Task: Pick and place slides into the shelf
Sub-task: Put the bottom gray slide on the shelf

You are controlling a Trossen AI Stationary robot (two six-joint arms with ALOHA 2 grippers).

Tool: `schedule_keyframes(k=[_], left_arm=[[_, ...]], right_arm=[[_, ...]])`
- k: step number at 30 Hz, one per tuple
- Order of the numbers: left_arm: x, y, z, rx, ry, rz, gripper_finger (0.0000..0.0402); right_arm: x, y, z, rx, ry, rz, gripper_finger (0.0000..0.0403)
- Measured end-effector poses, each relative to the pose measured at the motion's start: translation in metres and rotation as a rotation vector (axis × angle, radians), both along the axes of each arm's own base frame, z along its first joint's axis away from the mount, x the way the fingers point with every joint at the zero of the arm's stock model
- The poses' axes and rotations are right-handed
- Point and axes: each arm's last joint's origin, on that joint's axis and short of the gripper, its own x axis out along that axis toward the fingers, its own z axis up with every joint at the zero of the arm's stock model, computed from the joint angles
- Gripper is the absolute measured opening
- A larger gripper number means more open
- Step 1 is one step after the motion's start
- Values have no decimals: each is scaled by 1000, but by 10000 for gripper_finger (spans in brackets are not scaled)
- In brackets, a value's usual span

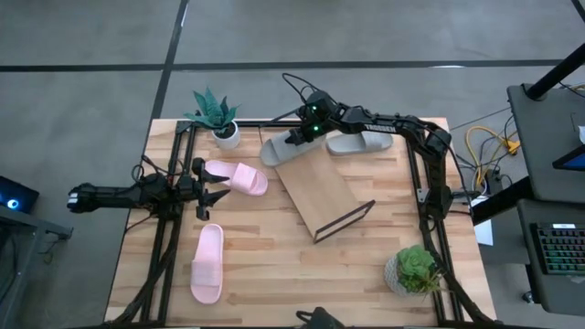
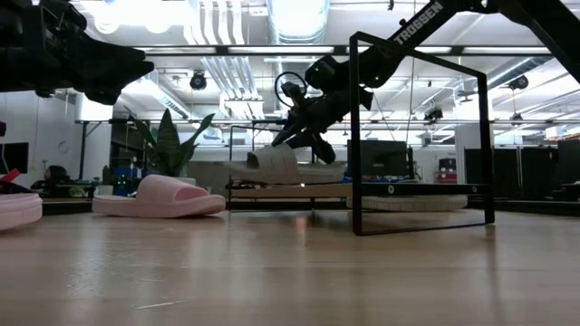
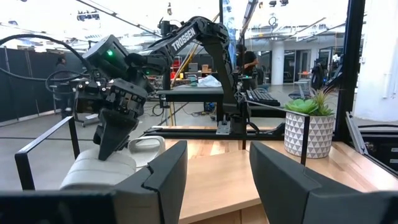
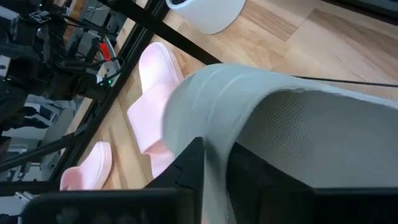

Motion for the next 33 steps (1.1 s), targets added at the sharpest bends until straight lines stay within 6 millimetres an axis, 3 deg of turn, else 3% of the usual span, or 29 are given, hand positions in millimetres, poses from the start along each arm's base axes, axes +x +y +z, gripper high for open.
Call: schedule_keyframes(k=[17, 27, 33], left_arm=[[0, 0, 0, 0, 0, 0, 160], [0, 0, 0, 0, -1, 0, 160], [0, 0, 0, 0, -1, 0, 160]], right_arm=[[-9, -6, 7, -53, 5, 22, 193], [-21, 12, 43, -260, 1, 137, 201], [-23, 22, 36, -161, 83, 119, 201]])
